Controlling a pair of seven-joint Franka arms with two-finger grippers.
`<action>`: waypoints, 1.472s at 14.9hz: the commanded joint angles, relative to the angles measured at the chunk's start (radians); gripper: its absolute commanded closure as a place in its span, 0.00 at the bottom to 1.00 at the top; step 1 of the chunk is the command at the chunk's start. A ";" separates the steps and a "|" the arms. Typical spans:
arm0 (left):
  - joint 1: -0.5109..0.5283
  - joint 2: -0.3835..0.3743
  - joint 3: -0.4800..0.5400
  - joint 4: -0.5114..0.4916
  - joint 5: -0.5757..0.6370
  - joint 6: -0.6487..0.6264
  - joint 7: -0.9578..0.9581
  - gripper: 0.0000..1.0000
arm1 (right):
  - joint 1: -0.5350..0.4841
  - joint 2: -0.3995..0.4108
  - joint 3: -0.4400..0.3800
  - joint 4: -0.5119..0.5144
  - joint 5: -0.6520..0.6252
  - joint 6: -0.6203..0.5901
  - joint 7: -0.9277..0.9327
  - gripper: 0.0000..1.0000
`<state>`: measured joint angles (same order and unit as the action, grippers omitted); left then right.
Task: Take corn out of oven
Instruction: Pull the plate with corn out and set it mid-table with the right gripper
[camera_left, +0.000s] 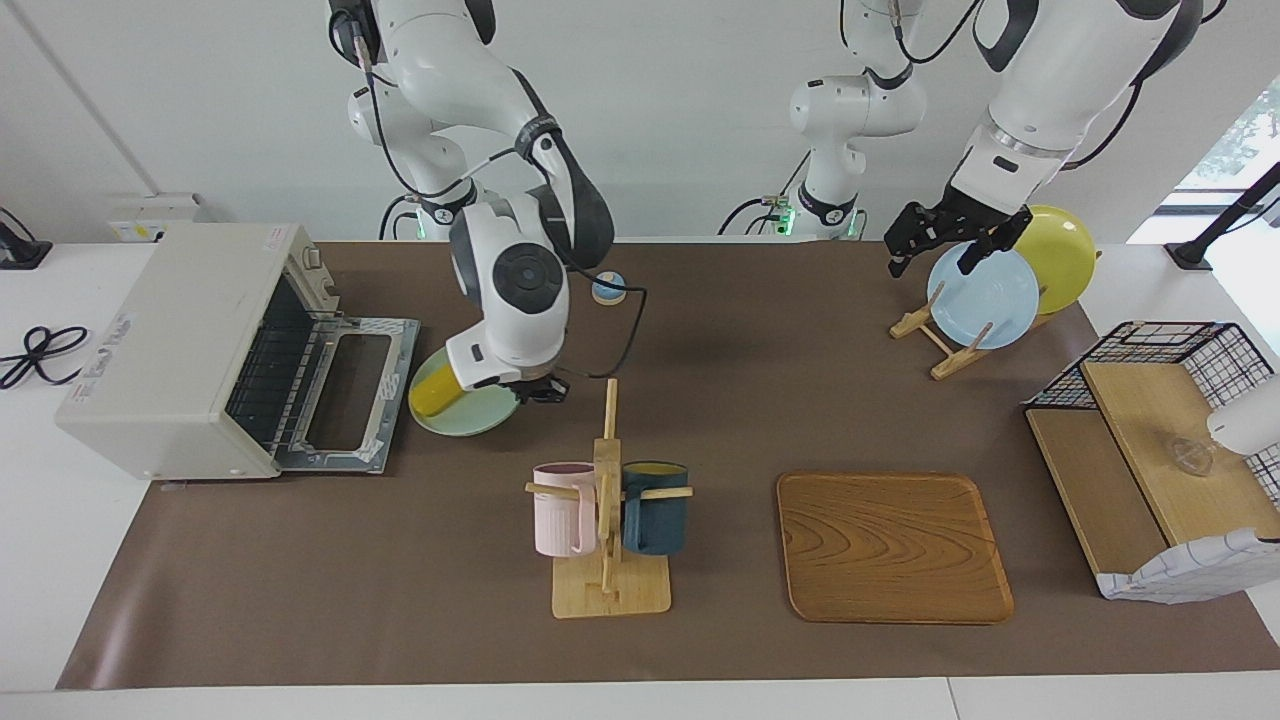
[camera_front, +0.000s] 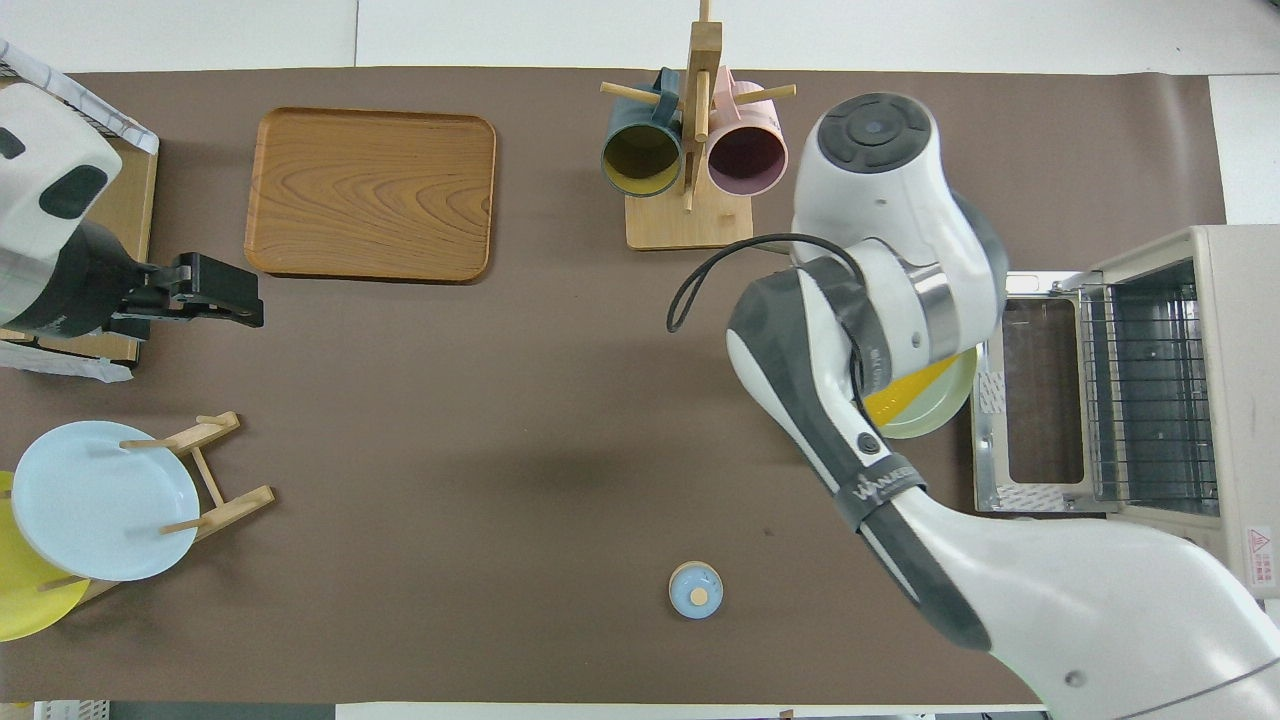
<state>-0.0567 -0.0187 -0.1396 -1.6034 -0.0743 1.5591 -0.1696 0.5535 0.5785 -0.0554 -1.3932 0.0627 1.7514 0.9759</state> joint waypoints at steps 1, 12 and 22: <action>-0.002 -0.003 0.005 -0.018 -0.022 0.030 0.033 0.00 | 0.088 0.072 0.011 0.071 0.023 0.035 0.174 1.00; -0.025 0.016 0.003 -0.018 -0.056 0.030 0.058 0.00 | 0.106 0.060 0.014 -0.017 0.091 0.252 0.219 0.70; -0.167 0.048 0.005 -0.058 -0.111 0.108 0.068 0.00 | -0.183 -0.248 0.002 -0.353 -0.156 0.082 -0.190 1.00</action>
<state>-0.1452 0.0162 -0.1474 -1.6260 -0.1583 1.6135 -0.1089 0.4172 0.4266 -0.0684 -1.5343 -0.0522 1.7851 0.8116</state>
